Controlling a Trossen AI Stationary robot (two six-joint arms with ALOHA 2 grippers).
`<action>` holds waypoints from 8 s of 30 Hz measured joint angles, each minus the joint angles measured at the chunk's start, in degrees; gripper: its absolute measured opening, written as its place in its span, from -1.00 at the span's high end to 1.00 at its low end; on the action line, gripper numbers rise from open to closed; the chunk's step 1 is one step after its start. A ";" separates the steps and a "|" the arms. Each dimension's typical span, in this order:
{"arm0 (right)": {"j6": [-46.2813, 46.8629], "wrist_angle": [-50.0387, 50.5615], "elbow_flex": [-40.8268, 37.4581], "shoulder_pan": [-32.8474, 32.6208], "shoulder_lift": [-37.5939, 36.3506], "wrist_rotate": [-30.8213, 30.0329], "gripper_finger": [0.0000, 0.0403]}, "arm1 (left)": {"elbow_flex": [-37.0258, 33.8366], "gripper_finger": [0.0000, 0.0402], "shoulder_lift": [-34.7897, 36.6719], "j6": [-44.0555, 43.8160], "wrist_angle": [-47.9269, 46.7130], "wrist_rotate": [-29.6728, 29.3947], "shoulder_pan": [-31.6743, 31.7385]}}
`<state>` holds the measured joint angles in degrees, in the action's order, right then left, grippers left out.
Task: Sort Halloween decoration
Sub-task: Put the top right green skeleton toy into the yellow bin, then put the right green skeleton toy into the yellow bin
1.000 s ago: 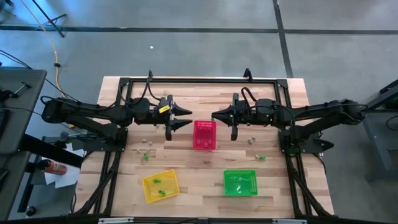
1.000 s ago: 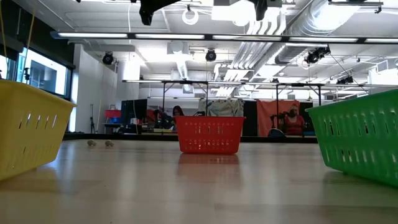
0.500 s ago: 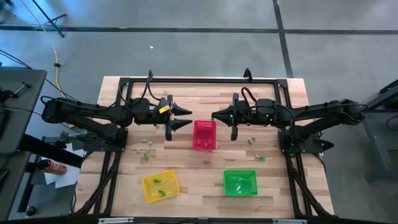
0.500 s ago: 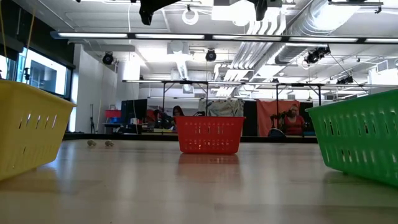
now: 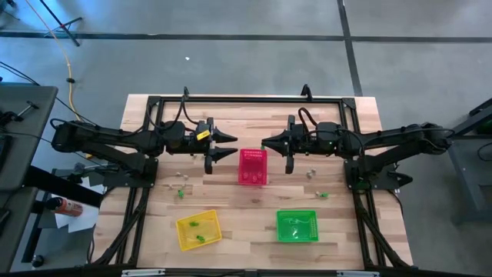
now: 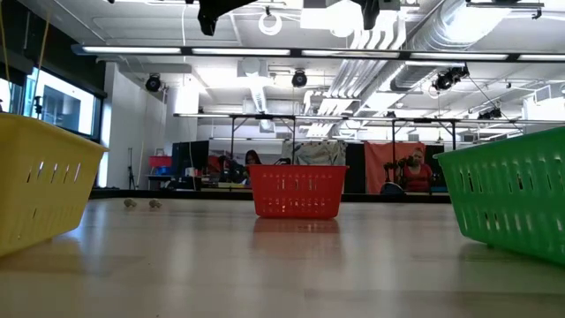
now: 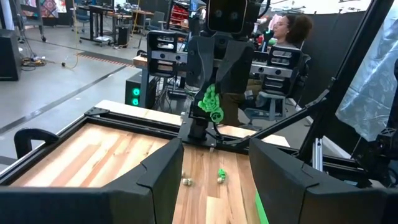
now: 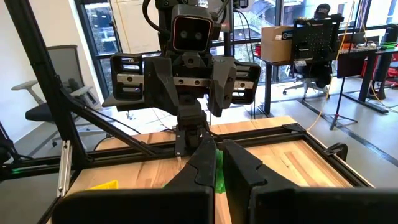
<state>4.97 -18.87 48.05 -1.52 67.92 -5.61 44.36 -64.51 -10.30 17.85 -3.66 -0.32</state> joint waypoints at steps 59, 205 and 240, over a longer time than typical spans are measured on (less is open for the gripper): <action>0.54 -9.55 0.00 0.00 5.33 0.50 0.99 | 6.36 0.14 -19.21 1.40 16.40 4.50 1.11; 10.08 29.88 -0.13 0.02 -12.37 -21.90 -0.15 | 4.26 0.32 -25.84 -44.04 -37.73 9.93 -38.21; 7.74 19.94 -0.13 0.03 -12.37 -20.33 -0.15 | 4.26 0.18 0.86 3.41 -3.86 -2.84 2.20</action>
<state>12.71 1.06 47.92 -1.48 55.55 -25.93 48.62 -63.65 -6.90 13.99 -6.51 1.88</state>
